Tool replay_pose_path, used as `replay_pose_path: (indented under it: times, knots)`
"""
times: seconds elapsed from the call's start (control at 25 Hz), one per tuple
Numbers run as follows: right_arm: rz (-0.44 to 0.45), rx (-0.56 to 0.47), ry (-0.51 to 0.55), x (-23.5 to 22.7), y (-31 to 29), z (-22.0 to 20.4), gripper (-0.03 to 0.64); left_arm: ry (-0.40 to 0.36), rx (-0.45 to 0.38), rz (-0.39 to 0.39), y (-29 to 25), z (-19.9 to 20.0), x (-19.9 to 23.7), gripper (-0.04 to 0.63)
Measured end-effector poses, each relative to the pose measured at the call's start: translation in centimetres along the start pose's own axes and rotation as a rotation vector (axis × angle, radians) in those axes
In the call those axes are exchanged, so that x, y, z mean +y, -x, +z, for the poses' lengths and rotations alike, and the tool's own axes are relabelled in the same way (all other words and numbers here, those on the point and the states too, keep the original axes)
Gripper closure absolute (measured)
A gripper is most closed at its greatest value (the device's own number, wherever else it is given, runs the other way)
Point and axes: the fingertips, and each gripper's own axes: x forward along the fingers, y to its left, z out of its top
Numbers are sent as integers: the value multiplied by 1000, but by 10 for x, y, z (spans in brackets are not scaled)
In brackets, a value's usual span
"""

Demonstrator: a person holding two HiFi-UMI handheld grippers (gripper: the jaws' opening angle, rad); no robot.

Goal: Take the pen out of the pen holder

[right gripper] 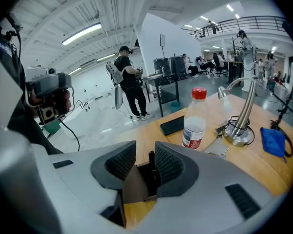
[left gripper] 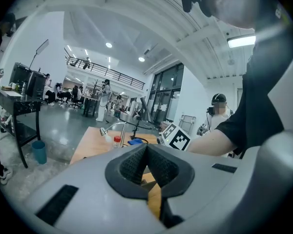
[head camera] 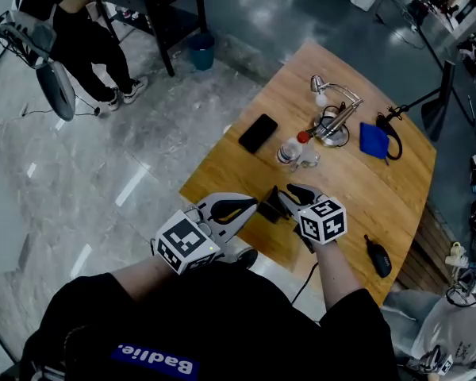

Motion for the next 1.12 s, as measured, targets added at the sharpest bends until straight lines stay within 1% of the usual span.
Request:
replay_pose_path:
  times: [0.32, 0.64, 0.92, 1.04, 1.08, 1.12]
  knots:
    - [16, 132, 66, -9, -25, -19, 508, 16, -3, 30, 14, -3, 5, 597]
    - [57, 240, 111, -14, -48, -37, 508, 27, -5, 54, 22, -10, 10, 597]
    - [59, 290, 141, -19, -57, -45, 508, 42, 0, 70, 31, -16, 12, 597]
    - [73, 310, 154, -16, -60, -47, 511, 48, 1, 75, 33, -17, 14, 597]
    - [76, 313, 160, -16, -60, -47, 514, 49, 1, 75, 33, -17, 14, 597]
    - [75, 313, 165, -15, -60, -47, 537, 49, 2, 75, 32, -17, 14, 597]
